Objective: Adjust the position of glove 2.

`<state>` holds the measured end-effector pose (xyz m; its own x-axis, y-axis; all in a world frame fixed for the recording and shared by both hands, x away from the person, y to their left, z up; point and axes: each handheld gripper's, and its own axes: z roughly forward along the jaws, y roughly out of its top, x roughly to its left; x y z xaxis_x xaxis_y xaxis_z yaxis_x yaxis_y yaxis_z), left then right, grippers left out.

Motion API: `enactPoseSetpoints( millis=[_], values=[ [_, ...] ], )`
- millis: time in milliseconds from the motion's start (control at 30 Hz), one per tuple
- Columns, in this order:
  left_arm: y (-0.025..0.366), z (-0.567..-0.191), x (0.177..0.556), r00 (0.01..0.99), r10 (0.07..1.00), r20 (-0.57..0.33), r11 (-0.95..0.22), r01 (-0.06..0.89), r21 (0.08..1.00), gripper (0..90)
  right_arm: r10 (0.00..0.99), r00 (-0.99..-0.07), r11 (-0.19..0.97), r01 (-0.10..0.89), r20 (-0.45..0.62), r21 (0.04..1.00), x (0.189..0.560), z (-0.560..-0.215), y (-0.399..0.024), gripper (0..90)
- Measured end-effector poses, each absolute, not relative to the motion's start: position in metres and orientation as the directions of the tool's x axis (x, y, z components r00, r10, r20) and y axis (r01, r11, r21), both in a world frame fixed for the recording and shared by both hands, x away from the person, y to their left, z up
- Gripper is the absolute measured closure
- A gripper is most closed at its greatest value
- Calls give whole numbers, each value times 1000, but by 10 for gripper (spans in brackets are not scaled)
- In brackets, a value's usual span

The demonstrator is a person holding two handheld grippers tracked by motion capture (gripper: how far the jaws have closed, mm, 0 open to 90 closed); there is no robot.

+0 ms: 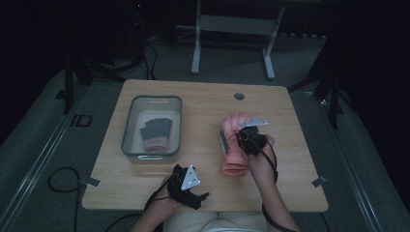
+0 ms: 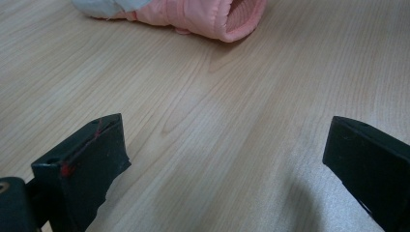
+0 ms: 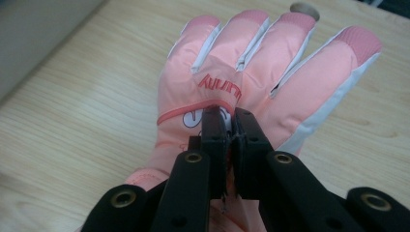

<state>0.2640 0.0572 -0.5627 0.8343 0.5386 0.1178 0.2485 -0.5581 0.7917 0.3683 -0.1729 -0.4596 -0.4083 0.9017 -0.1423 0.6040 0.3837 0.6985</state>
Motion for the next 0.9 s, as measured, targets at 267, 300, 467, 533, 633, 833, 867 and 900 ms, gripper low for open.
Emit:
enactPoseSetpoints(
  millis=[267, 300, 467, 533, 633, 833, 867, 900],
  values=[
    [57, -563, 264, 832, 543, 115, -553, 252, 794, 14, 905, -412, 367, 638, -103, 677, 379, -478, -170, 842],
    [57, -563, 264, 833, 542, 114, -554, 252, 793, 14, 905, -413, 368, 640, -103, 675, 379, -480, -170, 840],
    [57, -563, 265, 834, 540, 112, -554, 252, 794, 14, 896, -433, 382, 644, -97, 663, 381, -491, -170, 834],
    [57, -563, 265, 835, 539, 113, -556, 252, 792, 14, 885, -458, 391, 641, -80, 660, 383, -492, -172, 835],
    [57, -563, 264, 835, 540, 108, -551, 254, 795, 14, 859, -510, 411, 642, -40, 648, 381, -489, -176, 835],
    [57, -564, 266, 831, 547, 101, -547, 263, 794, 14, 850, -527, 400, 634, -9, 662, 377, -489, -183, 779],
    [57, -564, 266, 831, 547, 99, -546, 265, 795, 14, 849, -528, 402, 632, -12, 663, 378, -488, -182, 768],
    [57, -564, 266, 830, 548, 99, -546, 265, 795, 14, 847, -532, 408, 627, -18, 663, 377, -486, -182, 749]
  ],
)
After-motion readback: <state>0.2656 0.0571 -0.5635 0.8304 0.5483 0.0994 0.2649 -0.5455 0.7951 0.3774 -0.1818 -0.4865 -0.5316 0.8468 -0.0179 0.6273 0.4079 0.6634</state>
